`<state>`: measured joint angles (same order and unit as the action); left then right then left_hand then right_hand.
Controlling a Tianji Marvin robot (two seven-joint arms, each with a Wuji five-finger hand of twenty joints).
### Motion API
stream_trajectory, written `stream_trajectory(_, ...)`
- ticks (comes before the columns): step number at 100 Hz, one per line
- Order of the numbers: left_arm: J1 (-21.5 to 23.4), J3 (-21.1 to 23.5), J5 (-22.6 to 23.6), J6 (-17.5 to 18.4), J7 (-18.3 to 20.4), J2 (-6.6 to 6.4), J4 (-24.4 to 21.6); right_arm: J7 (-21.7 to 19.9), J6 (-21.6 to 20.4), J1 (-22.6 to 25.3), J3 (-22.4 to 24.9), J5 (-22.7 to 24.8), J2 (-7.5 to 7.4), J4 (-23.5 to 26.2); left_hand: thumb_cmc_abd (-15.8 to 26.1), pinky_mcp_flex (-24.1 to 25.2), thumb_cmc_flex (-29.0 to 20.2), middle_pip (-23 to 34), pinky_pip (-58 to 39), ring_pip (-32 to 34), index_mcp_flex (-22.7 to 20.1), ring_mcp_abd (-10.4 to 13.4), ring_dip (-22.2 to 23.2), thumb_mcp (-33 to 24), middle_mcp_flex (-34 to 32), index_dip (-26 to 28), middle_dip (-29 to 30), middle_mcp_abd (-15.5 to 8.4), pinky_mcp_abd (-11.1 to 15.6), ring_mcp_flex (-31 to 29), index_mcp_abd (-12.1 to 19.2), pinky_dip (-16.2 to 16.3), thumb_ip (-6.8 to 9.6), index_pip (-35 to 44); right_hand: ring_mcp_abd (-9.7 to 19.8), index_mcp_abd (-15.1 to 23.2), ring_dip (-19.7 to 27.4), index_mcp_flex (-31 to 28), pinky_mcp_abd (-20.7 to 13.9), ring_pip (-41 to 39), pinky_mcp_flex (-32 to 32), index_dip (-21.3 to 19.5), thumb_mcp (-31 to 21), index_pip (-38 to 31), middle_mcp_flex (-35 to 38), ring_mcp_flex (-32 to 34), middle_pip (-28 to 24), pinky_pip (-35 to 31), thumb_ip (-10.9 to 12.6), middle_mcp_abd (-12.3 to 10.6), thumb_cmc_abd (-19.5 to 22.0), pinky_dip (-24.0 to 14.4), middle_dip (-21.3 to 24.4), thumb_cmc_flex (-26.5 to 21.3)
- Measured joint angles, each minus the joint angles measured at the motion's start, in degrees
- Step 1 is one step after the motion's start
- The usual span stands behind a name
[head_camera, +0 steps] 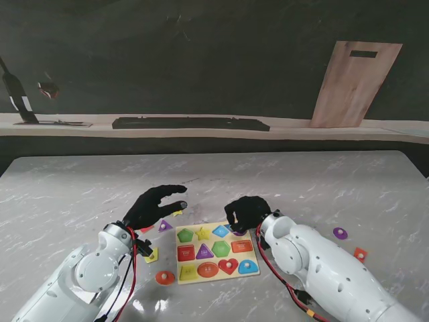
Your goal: Fit puzzle pieces into a puzzle board
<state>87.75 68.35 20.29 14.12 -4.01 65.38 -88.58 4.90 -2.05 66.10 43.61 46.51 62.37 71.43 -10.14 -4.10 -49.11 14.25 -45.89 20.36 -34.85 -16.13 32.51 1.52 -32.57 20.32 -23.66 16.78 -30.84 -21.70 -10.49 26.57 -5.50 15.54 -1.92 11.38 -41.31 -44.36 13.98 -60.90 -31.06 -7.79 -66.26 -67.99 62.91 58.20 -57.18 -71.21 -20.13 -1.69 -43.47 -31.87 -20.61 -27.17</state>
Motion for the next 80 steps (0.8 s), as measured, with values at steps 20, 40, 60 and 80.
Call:
stream_trajectory(20, 0.0, 0.0, 0.0, 0.0, 0.0, 0.02, -0.1, 1.3, -0.7, -3.8, -4.9, -0.4, 1.38, -2.7, 0.0, 0.0, 0.0, 0.0, 0.0, 0.0, 0.0, 0.0, 0.0, 0.0, 0.0, 0.0, 0.0, 0.0, 0.0, 0.0, 0.0, 0.0, 0.0, 0.0, 0.0, 0.0, 0.0, 0.0, 0.0, -0.4, 0.0, -0.6, 0.1, 0.0, 0.0, 0.0, -0.7, -0.3, 0.0, 0.0, 0.4, 0.0, 0.0, 0.0)
stream_trajectory(40, 0.0, 0.0, 0.0, 0.0, 0.1, 0.03, -0.1, 3.0, -1.8, -6.5, -8.5, -0.2, 1.97, -5.8, 0.0, 0.0, 0.0, 0.0, 0.0, 0.0, 0.0, 0.0, 0.0, 0.0, 0.0, 0.0, 0.0, 0.0, 0.0, 0.0, 0.0, 0.0, 0.0, 0.0, 0.0, 0.0, 0.0, 0.0, 0.0, -0.4, 0.0, -0.6, 0.2, 0.0, -0.2, 0.0, -0.7, -0.3, 0.0, 0.0, 0.7, 0.0, 0.0, 0.0)
stream_trajectory(60, 0.0, 0.0, 0.0, -0.1, 0.1, 0.03, -0.1, 5.2, -2.4, -9.9, -12.9, -1.7, 3.36, -11.0, 0.0, 0.0, 0.0, 0.0, 0.0, 0.0, 0.0, 0.0, 0.0, 0.0, 0.0, 0.0, 0.0, 0.0, 0.0, 0.0, 0.0, 0.0, 0.0, 0.0, 0.0, 0.0, 0.0, 0.1, 0.0, -0.5, 0.0, -0.6, 0.7, 0.0, -0.8, 0.0, -0.8, -0.3, 0.0, 0.0, 1.3, 0.0, 0.0, 0.0)
stream_trajectory(80, 0.0, 0.0, 0.0, -0.2, 0.0, 0.04, -0.1, 5.9, -2.6, -12.0, -15.3, -2.9, 4.54, -13.8, 0.0, 0.0, 0.0, 0.0, 0.0, 0.0, 0.0, 0.0, 0.0, 0.0, 0.0, 0.0, 0.0, 0.0, 0.0, 0.0, 0.0, 0.0, 0.0, 0.0, 0.0, 0.0, 0.0, 0.3, 0.0, -0.4, 0.0, -0.7, 0.7, 0.0, -1.2, 0.0, -0.8, -0.3, 0.0, 0.0, 1.6, 0.0, 0.0, 0.0)
